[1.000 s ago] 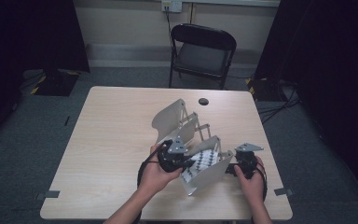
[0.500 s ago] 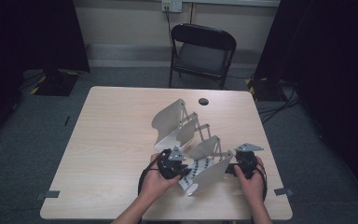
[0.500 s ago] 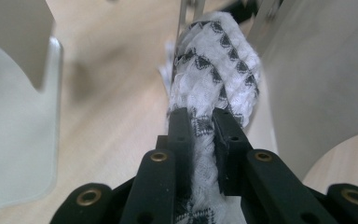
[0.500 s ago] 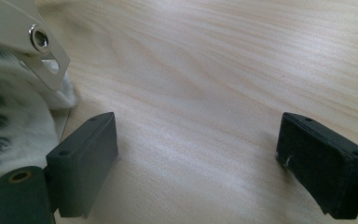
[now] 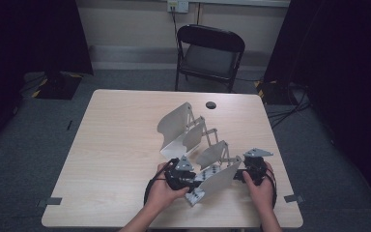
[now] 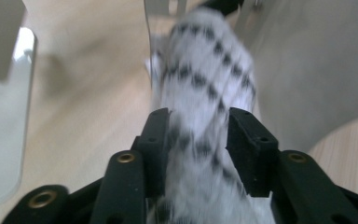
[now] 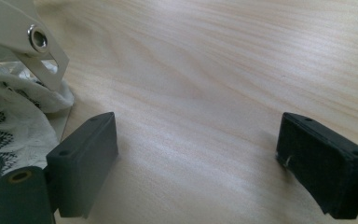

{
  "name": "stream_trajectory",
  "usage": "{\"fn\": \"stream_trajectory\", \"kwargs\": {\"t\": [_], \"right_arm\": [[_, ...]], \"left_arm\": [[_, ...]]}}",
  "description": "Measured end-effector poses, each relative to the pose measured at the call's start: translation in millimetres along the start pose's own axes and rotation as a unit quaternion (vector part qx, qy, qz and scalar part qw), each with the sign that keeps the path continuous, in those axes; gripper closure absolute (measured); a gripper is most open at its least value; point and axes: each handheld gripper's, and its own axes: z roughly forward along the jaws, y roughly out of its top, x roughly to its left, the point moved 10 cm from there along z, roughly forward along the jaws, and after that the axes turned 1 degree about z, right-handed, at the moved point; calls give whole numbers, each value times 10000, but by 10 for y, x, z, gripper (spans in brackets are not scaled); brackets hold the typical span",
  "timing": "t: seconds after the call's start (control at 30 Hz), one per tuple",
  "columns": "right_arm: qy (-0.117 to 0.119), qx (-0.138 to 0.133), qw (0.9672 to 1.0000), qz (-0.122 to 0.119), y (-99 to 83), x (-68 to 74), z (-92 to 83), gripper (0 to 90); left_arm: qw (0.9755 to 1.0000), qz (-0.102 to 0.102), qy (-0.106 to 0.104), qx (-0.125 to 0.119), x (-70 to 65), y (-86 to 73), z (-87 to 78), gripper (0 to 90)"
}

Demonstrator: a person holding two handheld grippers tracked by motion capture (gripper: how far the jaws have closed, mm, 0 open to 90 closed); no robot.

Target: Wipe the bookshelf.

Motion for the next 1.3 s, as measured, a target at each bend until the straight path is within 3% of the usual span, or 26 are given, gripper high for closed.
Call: {"fn": "stream_trajectory", "kwargs": {"t": [0.17, 0.27, 0.37, 0.5, 0.63, 0.83, 1.1, 1.2, 1.3], "right_arm": [[0, 0, 10000, 1, 0, 0, 0, 118], [0, 0, 10000, 1, 0, 0, 0, 118], [0, 0, 10000, 0, 0, 0, 0, 118], [1, 0, 10000, 1, 0, 0, 0, 118], [0, 1, 10000, -2, 0, 1, 0, 117], [0, 1, 10000, -2, 0, 1, 0, 118], [-4, 1, 10000, 1, 0, 0, 0, 118], [-4, 6, 10000, 8, -1, 1, -1, 118], [-6, 4, 10000, 12, -1, 1, 0, 117]], "left_arm": [[9999, 145, 9, 83, -18, 31, 127, 540], [9995, 240, 32, 223, -15, -72, 231, 526], [9995, 238, 69, 184, -3, -124, 272, 536], [9986, 304, -2, 425, -35, -133, 241, 695], [9977, 311, -57, 595, -55, -127, 181, 761], [9997, 148, 9, 168, 17, 138, -133, 772], [9982, 296, 219, -482, 64, 748, -594, 773], [9978, 290, 311, -513, 112, 818, -617, 772], [9981, 196, 289, -499, 119, 764, -532, 772]]}}
